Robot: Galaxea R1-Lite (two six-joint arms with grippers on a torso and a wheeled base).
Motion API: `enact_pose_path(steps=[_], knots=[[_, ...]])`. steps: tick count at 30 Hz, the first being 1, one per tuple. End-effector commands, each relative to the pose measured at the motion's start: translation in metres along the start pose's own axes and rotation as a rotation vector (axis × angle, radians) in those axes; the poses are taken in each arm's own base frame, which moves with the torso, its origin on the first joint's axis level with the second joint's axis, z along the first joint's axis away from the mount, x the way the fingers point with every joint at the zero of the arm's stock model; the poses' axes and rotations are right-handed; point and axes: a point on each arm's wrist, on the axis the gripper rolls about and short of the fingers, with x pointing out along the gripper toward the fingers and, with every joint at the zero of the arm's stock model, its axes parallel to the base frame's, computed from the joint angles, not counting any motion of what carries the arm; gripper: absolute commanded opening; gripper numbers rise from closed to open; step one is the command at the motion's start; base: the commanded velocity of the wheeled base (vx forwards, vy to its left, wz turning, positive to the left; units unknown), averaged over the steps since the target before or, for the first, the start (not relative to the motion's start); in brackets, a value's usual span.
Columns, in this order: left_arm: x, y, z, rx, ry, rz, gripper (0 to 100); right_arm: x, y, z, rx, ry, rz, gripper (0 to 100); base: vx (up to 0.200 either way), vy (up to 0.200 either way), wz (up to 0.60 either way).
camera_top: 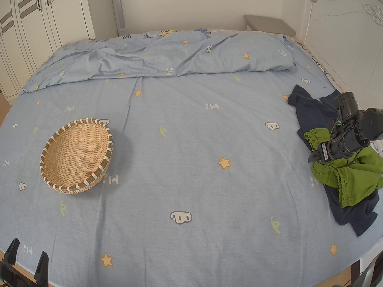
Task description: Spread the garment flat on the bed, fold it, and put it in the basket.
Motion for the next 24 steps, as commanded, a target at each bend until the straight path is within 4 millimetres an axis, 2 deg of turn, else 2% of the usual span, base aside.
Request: enact_pose_path(steps=[1, 6, 7, 9, 18, 19, 24], knots=[[0.000, 0.000, -0.005, -0.001, 0.002, 0.000, 100, 0.005, 0.004, -0.005, -0.012, 0.027, 0.008, 100, 0.000, 0.000, 0.00], [0.000, 0.000, -0.005, 0.000, 0.002, 0.000, 100, 0.011, 0.006, -0.009, -0.019, 0.049, -0.024, 100, 0.000, 0.000, 0.00], [0.000, 0.000, -0.005, 0.000, 0.002, 0.000, 100, 0.019, 0.009, -0.011, -0.030, 0.073, -0.035, 100, 0.000, 0.000, 0.00], [0.000, 0.000, -0.005, 0.000, 0.002, 0.000, 100, 0.022, 0.012, -0.011, -0.037, 0.081, -0.036, 100, 0.000, 0.000, 0.00], [0.000, 0.000, -0.005, -0.001, 0.002, 0.000, 100, 0.024, 0.015, -0.009, -0.038, 0.077, -0.036, 100, 0.000, 0.000, 0.00], [0.000, 0.000, -0.005, 0.000, 0.002, 0.000, 100, 0.025, 0.015, -0.009, -0.038, 0.079, -0.034, 0, 0.000, 0.000, 0.00], [0.000, 0.000, -0.005, 0.000, 0.002, 0.000, 100, 0.035, 0.015, -0.008, -0.036, 0.071, -0.066, 0, 0.000, 0.000, 0.00]])
